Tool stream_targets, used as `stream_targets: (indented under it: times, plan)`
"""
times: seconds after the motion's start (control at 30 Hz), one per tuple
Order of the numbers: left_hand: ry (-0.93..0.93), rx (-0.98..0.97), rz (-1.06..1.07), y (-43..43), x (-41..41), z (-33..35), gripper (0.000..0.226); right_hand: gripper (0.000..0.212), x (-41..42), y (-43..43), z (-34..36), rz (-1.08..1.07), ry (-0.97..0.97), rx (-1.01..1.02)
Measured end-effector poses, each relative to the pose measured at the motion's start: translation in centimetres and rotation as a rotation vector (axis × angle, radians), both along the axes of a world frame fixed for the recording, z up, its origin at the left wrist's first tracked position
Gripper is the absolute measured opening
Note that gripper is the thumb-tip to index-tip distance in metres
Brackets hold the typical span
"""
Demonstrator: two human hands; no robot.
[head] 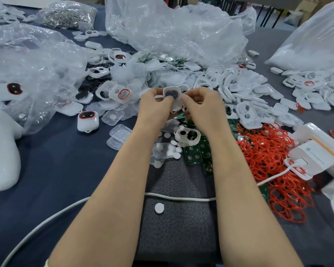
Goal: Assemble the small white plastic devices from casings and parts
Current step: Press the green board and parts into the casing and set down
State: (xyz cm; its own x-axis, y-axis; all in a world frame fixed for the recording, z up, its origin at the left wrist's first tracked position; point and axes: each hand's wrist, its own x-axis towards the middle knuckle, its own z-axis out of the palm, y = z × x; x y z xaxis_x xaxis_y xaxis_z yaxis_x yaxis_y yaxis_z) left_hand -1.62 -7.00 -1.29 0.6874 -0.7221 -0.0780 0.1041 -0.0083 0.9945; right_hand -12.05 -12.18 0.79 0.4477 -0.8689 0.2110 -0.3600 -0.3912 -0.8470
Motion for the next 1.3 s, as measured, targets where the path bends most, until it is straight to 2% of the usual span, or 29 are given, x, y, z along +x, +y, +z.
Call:
stream_targets:
  times: [0.1,0.23,0.3,0.53,0.7,0.77,0.8,0.87,0.93,1.1,1.2,1.3]
  plan:
    - [0.016,0.006,0.043,0.1,0.2,0.1,0.009,0.011,-2.0,-0.7,1.3,0.055,0.194,-0.008]
    - [-0.006,-0.013,0.053,0.3,0.1,0.3,0.015,0.021,-3.3,-0.4,1.8,0.238,0.627,0.021]
    - [0.013,-0.027,0.052,0.4,0.1,0.4,0.017,0.02,-2.9,0.0,1.8,0.277,0.696,0.008]
    - [0.175,-0.079,0.057,0.4,0.2,0.7,0.011,0.009,-2.9,-0.1,1.7,0.266,0.667,0.043]
    - [0.194,-0.069,0.053,0.1,0.2,0.6,0.009,0.009,-3.7,-1.0,1.6,0.025,0.5,-0.019]
    - [0.201,-0.072,0.051,0.1,0.1,0.6,0.01,0.004,-3.6,-1.2,1.4,-0.019,0.519,-0.028]
    - [0.208,-0.075,0.049,0.1,0.1,0.7,0.01,0.005,-3.4,-1.1,1.2,-0.023,0.543,-0.031]
    - [0.219,-0.076,0.045,0.1,0.0,0.7,0.007,0.029,-2.9,-0.9,0.7,-0.036,0.574,-0.041]
    - [0.22,-0.075,0.042,0.1,-0.1,0.7,0.006,0.039,-2.4,-0.8,0.3,-0.046,0.559,-0.078]
    - [0.172,-0.069,0.035,0.1,-0.1,0.6,0.016,0.035,-1.7,-1.2,-0.3,-0.057,0.495,-0.082]
    - [0.147,-0.069,0.041,0.1,0.0,0.6,0.015,0.023,-1.7,-1.3,-0.5,-0.054,0.386,-0.048]
    - [0.137,-0.081,0.044,0.2,0.0,0.7,0.018,0.019,-1.8,-1.7,-0.4,-0.086,0.169,0.008]
